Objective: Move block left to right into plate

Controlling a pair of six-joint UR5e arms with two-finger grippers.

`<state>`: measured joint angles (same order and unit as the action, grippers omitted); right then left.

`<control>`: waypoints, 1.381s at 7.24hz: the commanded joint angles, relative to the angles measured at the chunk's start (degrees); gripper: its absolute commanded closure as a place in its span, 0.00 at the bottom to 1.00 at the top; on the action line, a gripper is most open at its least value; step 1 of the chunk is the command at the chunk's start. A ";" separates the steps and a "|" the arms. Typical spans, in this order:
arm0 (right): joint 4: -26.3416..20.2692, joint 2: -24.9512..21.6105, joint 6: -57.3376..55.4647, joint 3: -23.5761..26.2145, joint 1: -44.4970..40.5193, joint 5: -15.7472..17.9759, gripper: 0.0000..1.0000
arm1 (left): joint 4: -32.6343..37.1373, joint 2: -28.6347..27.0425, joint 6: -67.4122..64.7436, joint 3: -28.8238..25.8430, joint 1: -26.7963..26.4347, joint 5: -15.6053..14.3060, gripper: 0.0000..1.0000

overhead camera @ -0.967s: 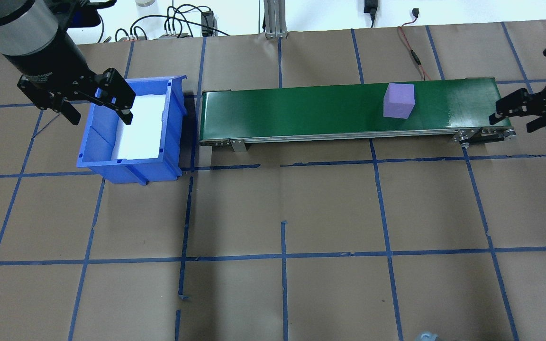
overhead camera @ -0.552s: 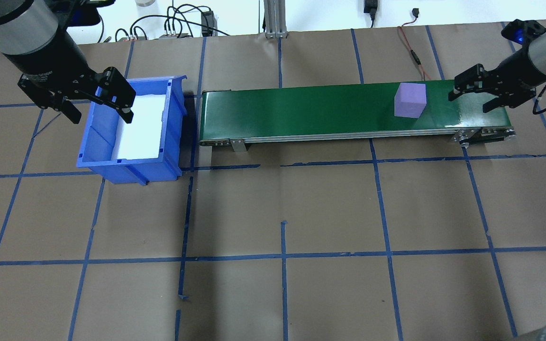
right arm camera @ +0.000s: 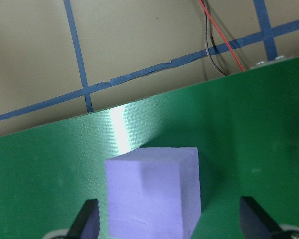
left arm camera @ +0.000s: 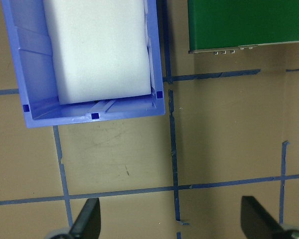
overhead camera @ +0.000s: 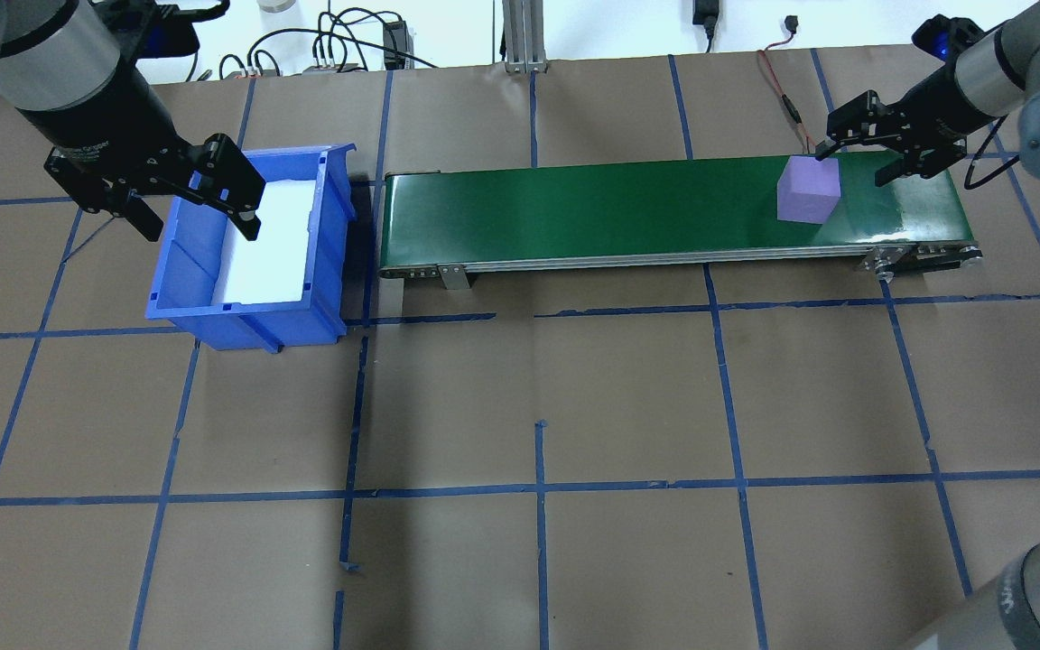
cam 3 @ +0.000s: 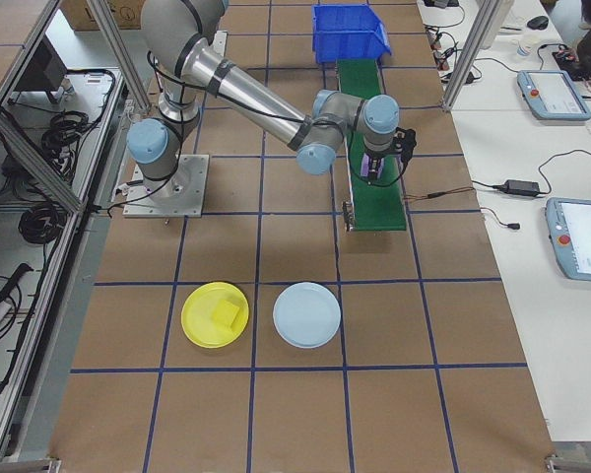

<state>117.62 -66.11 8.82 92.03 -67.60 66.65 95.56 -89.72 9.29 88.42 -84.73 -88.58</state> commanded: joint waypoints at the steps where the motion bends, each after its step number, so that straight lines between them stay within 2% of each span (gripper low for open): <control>1: 0.68 2.47 -0.12 -0.18 -0.25 -0.30 0.00 | -0.02 -0.10 0.03 0.00 -0.09 -0.10 0.00; 2: 3.38 3.35 -0.12 -0.27 -0.25 -0.21 0.00 | -0.02 -0.01 0.03 -0.09 -0.17 -0.10 0.00; 3: 4.45 4.32 0.23 -0.27 -0.25 -0.03 0.17 | -0.02 0.07 0.03 -0.09 -0.18 -0.01 0.00; 4: 4.38 4.41 1.10 -0.09 -0.25 0.23 0.54 | -0.02 0.07 -0.06 0.00 -0.18 -0.10 0.00; 5: 4.29 3.28 4.94 -0.18 -0.16 3.19 0.60 | -0.02 0.07 0.03 0.00 0.00 -0.19 0.00; 6: 4.38 2.23 10.63 -0.27 -0.25 8.61 0.63 | -0.11 0.07 -0.06 0.00 0.09 -0.19 0.00; 10: 4.20 -5.06 30.67 1.57 2.89 23.22 0.62 | -0.11 0.07 0.03 -0.35 0.18 -0.28 0.00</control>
<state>121.84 -68.95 32.85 92.77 -66.66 85.40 95.45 -89.64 9.31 88.12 -84.58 -88.79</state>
